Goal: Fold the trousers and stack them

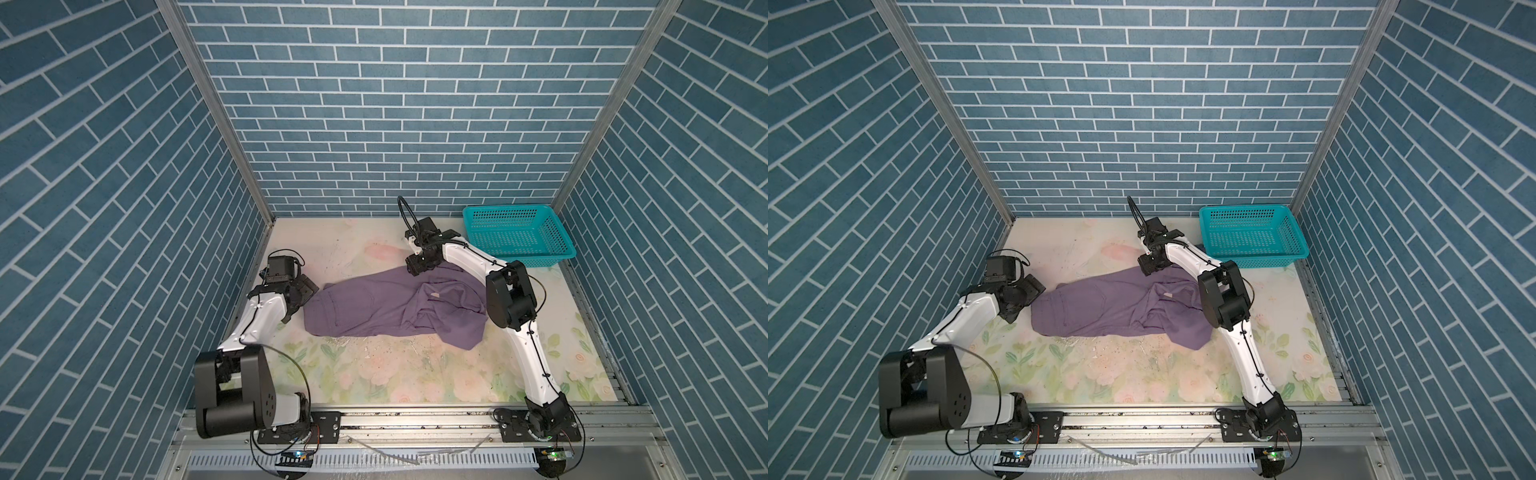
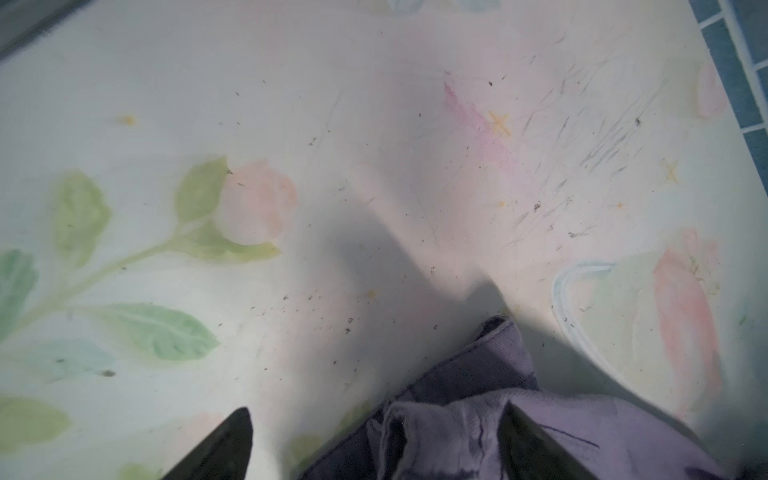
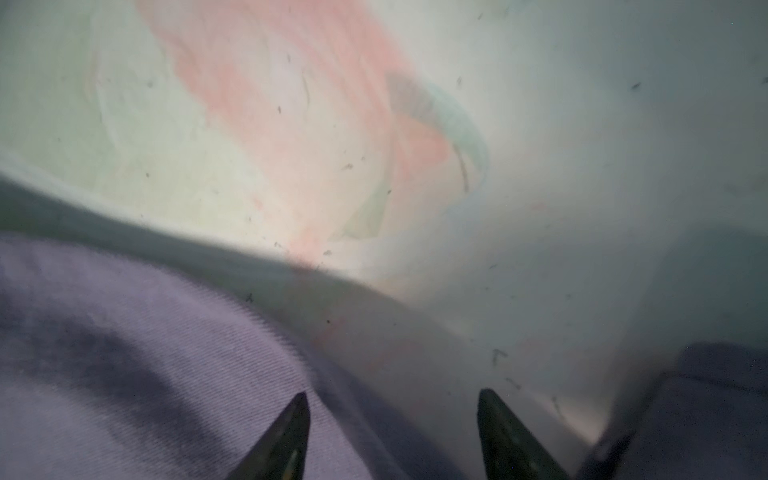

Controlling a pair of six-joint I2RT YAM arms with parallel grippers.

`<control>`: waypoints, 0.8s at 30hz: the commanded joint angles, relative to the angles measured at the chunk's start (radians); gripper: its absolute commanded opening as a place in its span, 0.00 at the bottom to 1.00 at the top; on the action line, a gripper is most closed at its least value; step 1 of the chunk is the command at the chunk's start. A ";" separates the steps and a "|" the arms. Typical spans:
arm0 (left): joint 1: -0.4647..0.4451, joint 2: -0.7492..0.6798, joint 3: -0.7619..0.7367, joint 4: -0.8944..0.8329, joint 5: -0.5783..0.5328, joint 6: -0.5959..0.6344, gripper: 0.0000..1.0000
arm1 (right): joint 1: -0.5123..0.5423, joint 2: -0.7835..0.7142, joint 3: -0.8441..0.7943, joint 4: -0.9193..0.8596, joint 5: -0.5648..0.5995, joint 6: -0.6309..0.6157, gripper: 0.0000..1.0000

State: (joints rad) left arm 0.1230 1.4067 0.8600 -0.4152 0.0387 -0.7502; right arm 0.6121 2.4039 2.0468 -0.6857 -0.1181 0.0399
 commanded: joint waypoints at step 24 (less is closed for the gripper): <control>-0.026 -0.347 0.102 -0.174 -0.067 -0.005 0.00 | 0.113 -0.864 -0.623 0.164 0.115 0.106 0.00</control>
State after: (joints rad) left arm 0.0917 1.1271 1.0679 -0.4797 0.0456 -0.7544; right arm 0.6563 1.5932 1.6009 -0.5262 -0.0925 0.0921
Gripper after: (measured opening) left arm 0.070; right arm 0.049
